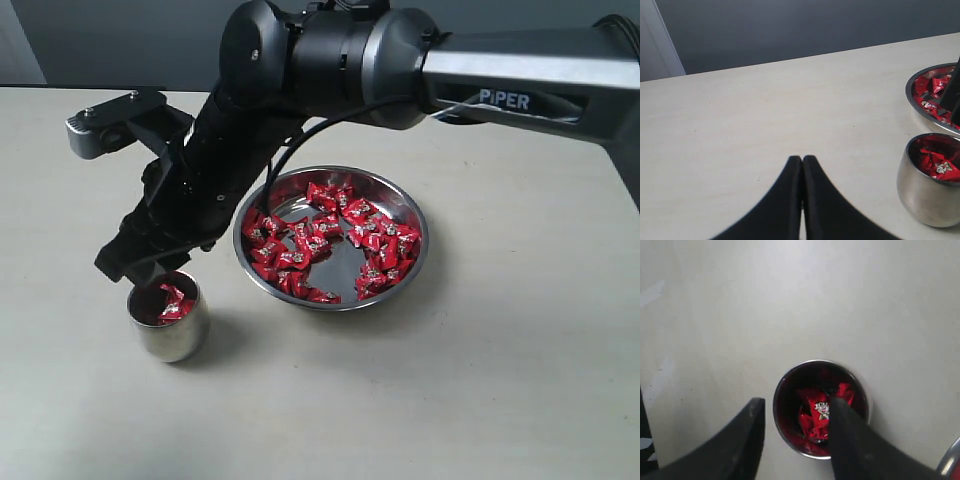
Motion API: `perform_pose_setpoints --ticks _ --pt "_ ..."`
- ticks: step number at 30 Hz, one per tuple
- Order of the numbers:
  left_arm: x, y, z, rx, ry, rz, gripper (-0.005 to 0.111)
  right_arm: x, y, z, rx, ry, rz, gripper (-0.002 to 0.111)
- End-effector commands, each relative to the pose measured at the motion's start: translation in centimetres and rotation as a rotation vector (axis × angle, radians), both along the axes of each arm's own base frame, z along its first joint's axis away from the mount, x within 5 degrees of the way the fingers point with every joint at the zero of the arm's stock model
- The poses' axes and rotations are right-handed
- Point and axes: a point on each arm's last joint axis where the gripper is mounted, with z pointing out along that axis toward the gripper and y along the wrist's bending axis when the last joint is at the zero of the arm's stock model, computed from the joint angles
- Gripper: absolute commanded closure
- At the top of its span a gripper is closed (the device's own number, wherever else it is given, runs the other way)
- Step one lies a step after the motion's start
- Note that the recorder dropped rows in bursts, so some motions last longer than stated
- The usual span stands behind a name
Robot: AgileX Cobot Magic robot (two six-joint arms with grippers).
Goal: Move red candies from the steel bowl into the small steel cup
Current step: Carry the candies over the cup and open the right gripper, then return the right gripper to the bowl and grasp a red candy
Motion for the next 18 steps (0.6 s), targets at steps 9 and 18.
perform_pose_setpoints --ticks 9,18 --pt "0.0 0.0 0.1 -0.006 -0.015 0.002 0.106 4.2 -4.3 -1.0 -0.262 -0.138 -0.207 0.067" --pt "0.0 0.0 0.1 -0.006 -0.015 0.002 0.106 7.6 -8.2 -2.2 -0.356 -0.119 -0.344 0.067"
